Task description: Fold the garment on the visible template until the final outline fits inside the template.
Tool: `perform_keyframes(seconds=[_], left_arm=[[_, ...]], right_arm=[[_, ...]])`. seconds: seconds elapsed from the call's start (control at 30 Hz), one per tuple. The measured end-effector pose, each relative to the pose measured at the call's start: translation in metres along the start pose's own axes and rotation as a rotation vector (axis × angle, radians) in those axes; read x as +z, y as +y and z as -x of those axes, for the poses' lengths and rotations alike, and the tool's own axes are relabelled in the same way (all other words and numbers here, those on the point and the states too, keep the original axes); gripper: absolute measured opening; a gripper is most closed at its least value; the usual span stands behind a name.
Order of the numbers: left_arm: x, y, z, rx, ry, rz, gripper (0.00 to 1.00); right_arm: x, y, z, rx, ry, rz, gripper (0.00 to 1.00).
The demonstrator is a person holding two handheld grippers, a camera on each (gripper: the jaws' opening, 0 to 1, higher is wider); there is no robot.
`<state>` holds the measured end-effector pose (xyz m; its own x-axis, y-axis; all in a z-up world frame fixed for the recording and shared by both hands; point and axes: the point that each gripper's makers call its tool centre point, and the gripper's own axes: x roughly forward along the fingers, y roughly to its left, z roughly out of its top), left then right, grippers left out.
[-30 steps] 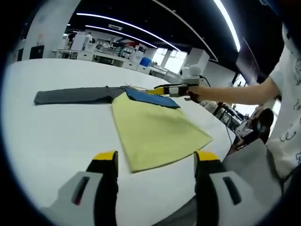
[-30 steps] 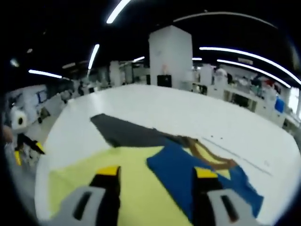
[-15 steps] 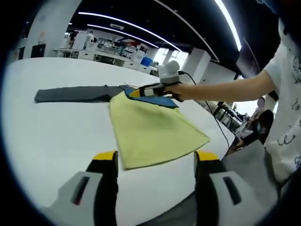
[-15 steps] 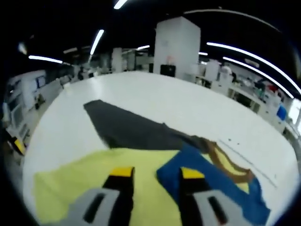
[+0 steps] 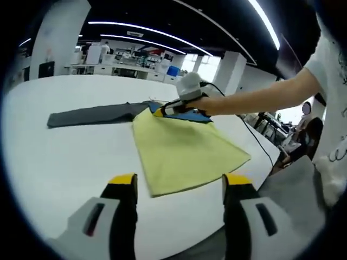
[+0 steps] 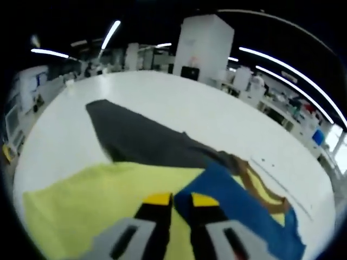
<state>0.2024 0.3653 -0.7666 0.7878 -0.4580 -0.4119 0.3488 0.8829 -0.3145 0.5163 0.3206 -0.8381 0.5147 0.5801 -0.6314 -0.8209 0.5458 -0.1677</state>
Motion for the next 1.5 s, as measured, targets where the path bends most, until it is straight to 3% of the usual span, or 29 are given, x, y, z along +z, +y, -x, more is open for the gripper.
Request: perform_keyframes(seconds=[0.1,0.33,0.63,0.8,0.97,1.13,1.5], left_arm=[[0.000,0.001,0.000,0.000,-0.001,0.004,0.60],[-0.002,0.001,-0.001,-0.004,0.007,0.007,0.60],[-0.005,0.000,-0.002,-0.015,0.016,0.003,0.60],[-0.005,0.001,-0.002,-0.013,0.018,0.006,0.60],[-0.007,0.001,-0.003,-0.014,0.026,0.002,0.59],[-0.007,0.001,-0.003,-0.011,0.026,0.005,0.59],[-0.007,0.000,-0.002,-0.012,0.028,0.011,0.59]], right_arm=[[-0.004,0.001,-0.001,-0.001,0.016,0.007,0.00],[0.006,-0.003,0.005,-0.010,-0.008,-0.052,0.00],[0.040,-0.003,0.022,0.006,-0.110,-0.105,0.00],[0.054,0.012,0.031,0.034,-0.147,-0.118,0.00],[0.055,0.028,0.026,0.071,-0.145,-0.126,0.00],[0.043,0.046,0.016,0.109,-0.107,-0.106,0.00],[0.022,0.055,0.004,0.138,-0.049,-0.109,0.00]])
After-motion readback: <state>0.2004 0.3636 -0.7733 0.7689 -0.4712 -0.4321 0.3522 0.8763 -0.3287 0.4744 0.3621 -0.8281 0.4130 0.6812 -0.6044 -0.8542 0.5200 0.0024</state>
